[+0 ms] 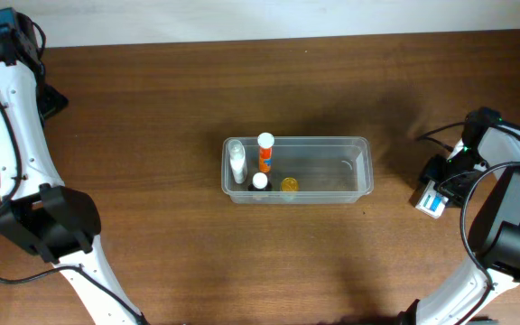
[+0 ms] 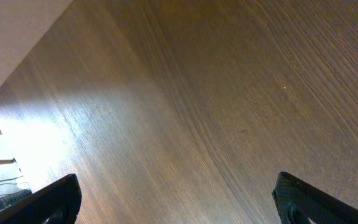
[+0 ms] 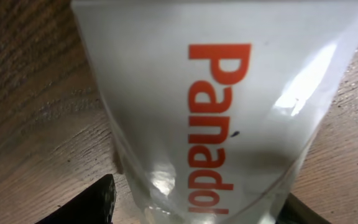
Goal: Pack container
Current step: 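Lower the right gripper and close it on the Panadol box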
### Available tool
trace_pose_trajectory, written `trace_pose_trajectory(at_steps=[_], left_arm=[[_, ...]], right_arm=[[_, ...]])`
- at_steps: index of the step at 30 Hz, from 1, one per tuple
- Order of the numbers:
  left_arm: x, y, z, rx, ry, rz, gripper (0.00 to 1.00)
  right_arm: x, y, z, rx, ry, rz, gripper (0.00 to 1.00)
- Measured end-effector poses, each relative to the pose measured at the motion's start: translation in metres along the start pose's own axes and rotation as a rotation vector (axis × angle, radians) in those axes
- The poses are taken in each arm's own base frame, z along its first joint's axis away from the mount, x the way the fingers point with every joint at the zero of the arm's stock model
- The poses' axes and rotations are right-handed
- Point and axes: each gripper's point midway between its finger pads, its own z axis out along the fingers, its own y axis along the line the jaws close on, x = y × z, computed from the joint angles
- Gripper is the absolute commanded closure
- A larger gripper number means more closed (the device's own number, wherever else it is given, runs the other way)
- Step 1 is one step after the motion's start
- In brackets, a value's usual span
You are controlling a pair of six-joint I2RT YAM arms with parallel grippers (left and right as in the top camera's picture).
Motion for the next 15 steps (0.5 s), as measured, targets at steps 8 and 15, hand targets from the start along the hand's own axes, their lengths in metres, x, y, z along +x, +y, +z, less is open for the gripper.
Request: trace_pose_trajectory(at_steps=[8, 15], left_arm=[[0.000, 0.000, 0.000, 0.000, 0.000, 0.000, 0.01], [0.000, 0.000, 0.000, 0.000, 0.000, 0.000, 0.01]], right_arm=[[0.002, 0.000, 0.000, 0.002, 0.009, -0.039, 0.53], [-0.009, 0.004, -0.022, -0.006, -0.027, -0.080, 0.53]])
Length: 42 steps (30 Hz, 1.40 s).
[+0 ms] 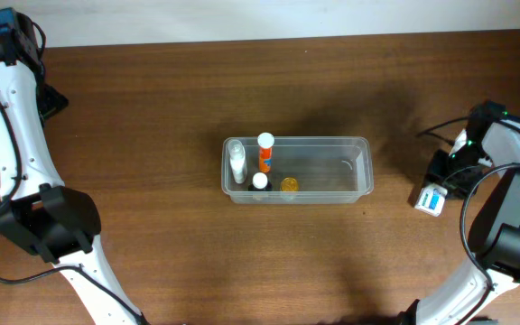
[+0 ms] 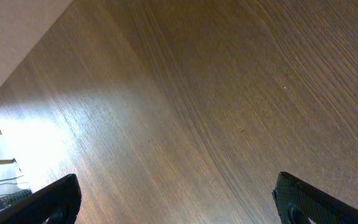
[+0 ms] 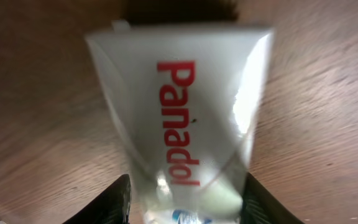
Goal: Pack container
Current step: 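Lower the right gripper and close it on the Panadol box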
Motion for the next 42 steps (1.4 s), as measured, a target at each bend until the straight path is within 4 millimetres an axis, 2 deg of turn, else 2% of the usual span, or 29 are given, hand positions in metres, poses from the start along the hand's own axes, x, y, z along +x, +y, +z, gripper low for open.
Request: trace_pose_trajectory(at_steps=[8, 13, 16, 19, 26, 35, 39, 42], left_arm=[[0.000, 0.000, 0.000, 0.001, 0.000, 0.000, 0.01], [0.000, 0.000, 0.000, 0.000, 0.000, -0.001, 0.01], [0.000, 0.000, 0.000, 0.000, 0.000, 0.000, 0.01], [0.000, 0.000, 0.000, 0.000, 0.000, 0.000, 0.00], [0.000, 0.000, 0.000, 0.000, 0.000, 0.000, 0.01], [0.000, 0.000, 0.000, 0.000, 0.000, -0.001, 0.01], [0.000, 0.000, 0.000, 0.000, 0.000, 0.000, 0.00], [0.000, 0.000, 0.000, 0.000, 0.000, -0.001, 0.01]], right_arm=[[-0.009, 0.019, -0.047, -0.017, -0.137, -0.120, 0.51], [-0.008, 0.027, -0.062, -0.018, -0.181, -0.156, 0.32], [-0.010, 0.021, -0.062, 0.010, -0.185, -0.162, 0.13], [-0.011, 0.018, -0.059, 0.025, -0.189, -0.156, 0.00], [-0.010, 0.014, -0.046, 0.040, -0.164, -0.151, 0.02], [-0.009, 0.010, -0.007, 0.050, -0.058, -0.143, 0.02], [-0.006, 0.010, 0.005, 0.044, -0.023, -0.141, 0.01], [-0.004, 0.010, 0.011, 0.043, -0.003, -0.139, 0.07]])
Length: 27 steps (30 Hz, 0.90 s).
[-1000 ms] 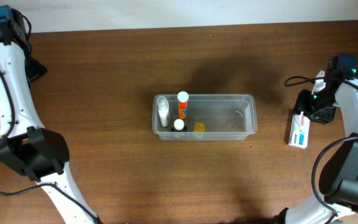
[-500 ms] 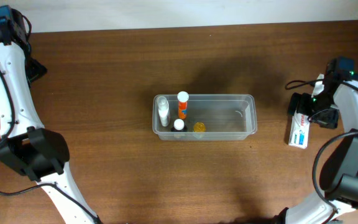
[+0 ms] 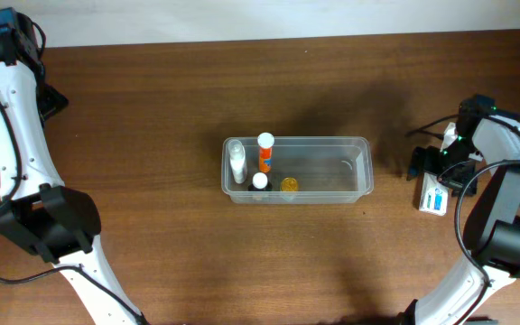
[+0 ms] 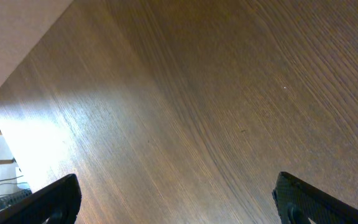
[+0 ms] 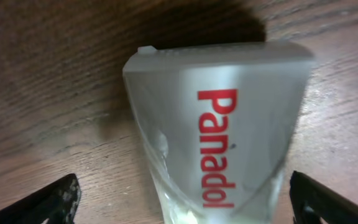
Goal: Pack container
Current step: 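Lower the right gripper and close it on the Panadol box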
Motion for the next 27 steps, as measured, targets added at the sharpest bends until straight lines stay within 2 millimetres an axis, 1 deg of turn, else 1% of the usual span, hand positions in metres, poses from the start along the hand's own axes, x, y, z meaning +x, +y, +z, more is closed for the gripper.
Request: trace_pose_trajectory(at_steps=[2, 3, 5, 8, 11, 13, 15, 16, 23, 27], left_arm=[[0.000, 0.000, 0.000, 0.000, 0.000, 0.000, 0.01], [0.000, 0.000, 0.000, 0.000, 0.000, 0.000, 0.01], [0.000, 0.000, 0.000, 0.000, 0.000, 0.000, 0.01], [0.000, 0.000, 0.000, 0.000, 0.000, 0.001, 0.01], [0.000, 0.000, 0.000, 0.000, 0.000, 0.000, 0.01], [0.000, 0.000, 0.000, 0.000, 0.000, 0.000, 0.01], [0.000, 0.000, 0.000, 0.000, 0.000, 0.000, 0.01], [0.000, 0.000, 0.000, 0.000, 0.000, 0.000, 0.01], [0.000, 0.000, 0.000, 0.000, 0.000, 0.000, 0.01], [0.000, 0.000, 0.000, 0.000, 0.000, 0.000, 0.01]], right_arm=[[0.001, 0.000, 0.004, 0.000, 0.011, 0.001, 0.11], [0.001, 0.000, 0.005, -0.001, 0.016, 0.001, 0.14], [0.002, 0.000, 0.009, -0.002, 0.028, 0.004, 0.24], [0.004, -0.002, 0.011, 0.007, 0.037, 0.007, 0.34], [0.004, -0.002, 0.011, 0.007, 0.038, 0.009, 0.38], [0.003, -0.002, 0.011, 0.007, 0.035, 0.012, 0.48], [0.002, -0.002, 0.011, 0.006, 0.030, 0.012, 0.62], [0.001, -0.002, 0.011, 0.007, 0.028, 0.013, 0.65], [0.001, -0.001, 0.011, 0.001, 0.029, 0.014, 0.66], [0.002, 0.004, 0.006, -0.028, 0.040, 0.015, 0.65]])
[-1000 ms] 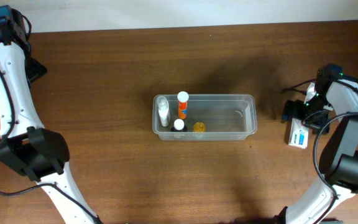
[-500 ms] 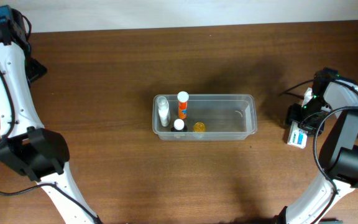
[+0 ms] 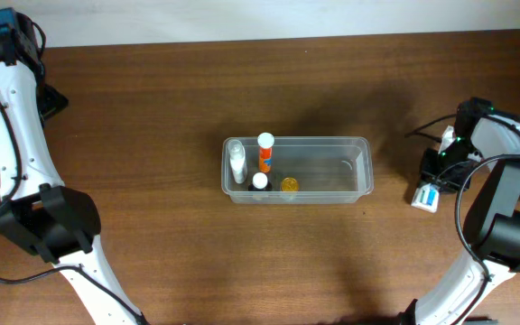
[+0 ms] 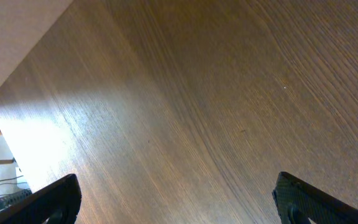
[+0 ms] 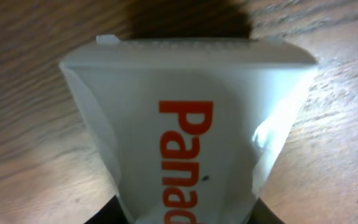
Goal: Pack container
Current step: 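Lower the right gripper and close it on the Panadol box, then lift the Panadol box and carry it over the container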
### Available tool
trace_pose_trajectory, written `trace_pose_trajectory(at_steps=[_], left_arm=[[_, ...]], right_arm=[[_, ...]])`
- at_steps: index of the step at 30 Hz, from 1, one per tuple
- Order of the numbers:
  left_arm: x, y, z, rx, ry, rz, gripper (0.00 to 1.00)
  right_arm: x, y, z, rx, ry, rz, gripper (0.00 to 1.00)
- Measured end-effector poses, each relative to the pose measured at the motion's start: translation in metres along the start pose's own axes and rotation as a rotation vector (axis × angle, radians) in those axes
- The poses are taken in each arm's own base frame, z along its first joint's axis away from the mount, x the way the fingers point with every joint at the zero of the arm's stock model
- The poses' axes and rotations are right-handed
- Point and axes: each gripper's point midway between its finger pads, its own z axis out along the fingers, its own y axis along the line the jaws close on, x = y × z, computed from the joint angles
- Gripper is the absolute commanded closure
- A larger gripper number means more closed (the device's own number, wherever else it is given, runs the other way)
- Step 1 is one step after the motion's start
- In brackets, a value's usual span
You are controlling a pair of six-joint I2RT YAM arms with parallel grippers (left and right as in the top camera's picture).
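Note:
A clear plastic container (image 3: 359, 171) lies at the table's middle. In its left end are a white bottle (image 3: 236, 161), an orange bottle with a white cap (image 3: 264, 153), a small white-capped bottle (image 3: 259, 181) and a yellow item (image 3: 289, 185). A white Panadol box (image 3: 425, 196) lies on the table to the right of the container. My right gripper (image 5: 188, 205) is down over it, shut on the Panadol box (image 5: 185, 118), one finger against each side. My left gripper (image 4: 176, 180) hangs open over bare wood at the far left.
The wooden table (image 3: 152, 226) ends at a pale wall along the back. The right arm's cables (image 3: 427, 131) trail over the table behind the box. The left arm's white links (image 3: 16, 117) run down the left edge.
My right gripper's fingers stood wide apart either side of the Panadol box and now press on its sides. In the overhead view the box has shifted slightly left and turned. The left arm is unmoved.
The right gripper was first low over the Panadol box with fingers apart. Then its fingers were close beside the box. After that they stood wide open and the box lay straight. Now they are shut on it. The left gripper stayed open throughout.

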Motion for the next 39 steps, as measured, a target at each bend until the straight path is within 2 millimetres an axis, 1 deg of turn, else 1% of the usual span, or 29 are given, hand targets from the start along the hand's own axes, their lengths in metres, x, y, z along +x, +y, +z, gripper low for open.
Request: trace_pose_trajectory(at_steps=[2, 4, 6, 8, 12, 13, 14, 16, 17, 18, 20, 25, 28, 30, 31, 33, 39], left_arm=[[0.000, 0.000, 0.000, 0.000, 0.000, 0.000, 0.00], [0.000, 0.000, 0.000, 0.000, 0.000, 0.000, 0.00], [0.000, 0.000, 0.000, 0.000, 0.000, 0.000, 0.01], [0.000, 0.000, 0.000, 0.000, 0.000, 0.000, 0.01], [0.000, 0.000, 0.000, 0.000, 0.000, 0.000, 0.01], [0.000, 0.000, 0.000, 0.000, 0.000, 0.000, 0.01], [0.000, 0.000, 0.000, 0.000, 0.000, 0.000, 0.01], [0.000, 0.000, 0.000, 0.000, 0.000, 0.000, 0.01], [0.000, 0.000, 0.000, 0.000, 0.000, 0.000, 0.01], [0.000, 0.000, 0.000, 0.000, 0.000, 0.000, 0.01], [0.000, 0.000, 0.000, 0.000, 0.000, 0.000, 0.01], [0.000, 0.000, 0.000, 0.000, 0.000, 0.000, 0.01], [0.000, 0.000, 0.000, 0.000, 0.000, 0.000, 0.01], [0.000, 0.000, 0.000, 0.000, 0.000, 0.000, 0.01], [0.000, 0.000, 0.000, 0.000, 0.000, 0.000, 0.01], [0.000, 0.000, 0.000, 0.000, 0.000, 0.000, 0.01], [0.000, 0.000, 0.000, 0.000, 0.000, 0.000, 0.00]], right_arm=[[0.000, 0.003, -0.007, -0.013, 0.002, -0.002, 0.66], [-0.003, 0.008, -0.020, -0.020, -0.011, -0.009, 0.66], [-0.006, 0.014, -0.040, -0.023, -0.039, -0.023, 0.65], [-0.009, 0.025, -0.066, -0.027, -0.082, -0.050, 0.66], [-0.014, 0.064, -0.130, -0.043, -0.209, -0.128, 0.65], [-0.013, 0.073, -0.142, -0.048, -0.236, -0.143, 0.65], [-0.010, 0.086, -0.155, -0.057, -0.261, -0.155, 0.65], [-0.004, 0.108, -0.171, -0.077, -0.292, -0.167, 0.64], [-0.001, 0.117, -0.175, -0.086, -0.297, -0.168, 0.64], [0.002, 0.127, -0.177, -0.097, -0.300, -0.165, 0.61], [0.010, 0.146, -0.176, -0.115, -0.292, -0.151, 0.60], [0.029, 0.200, -0.172, -0.172, -0.288, -0.085, 0.60], [0.042, 0.225, -0.170, -0.201, -0.284, -0.037, 0.61], [0.052, 0.239, -0.168, -0.205, -0.277, 0.011, 0.64], [0.054, 0.242, -0.167, -0.205, -0.275, 0.022, 0.65], [0.065, 0.254, -0.164, -0.193, -0.281, 0.107, 0.65], [0.083, 0.267, -0.153, -0.167, -0.287, 0.294, 0.64]])
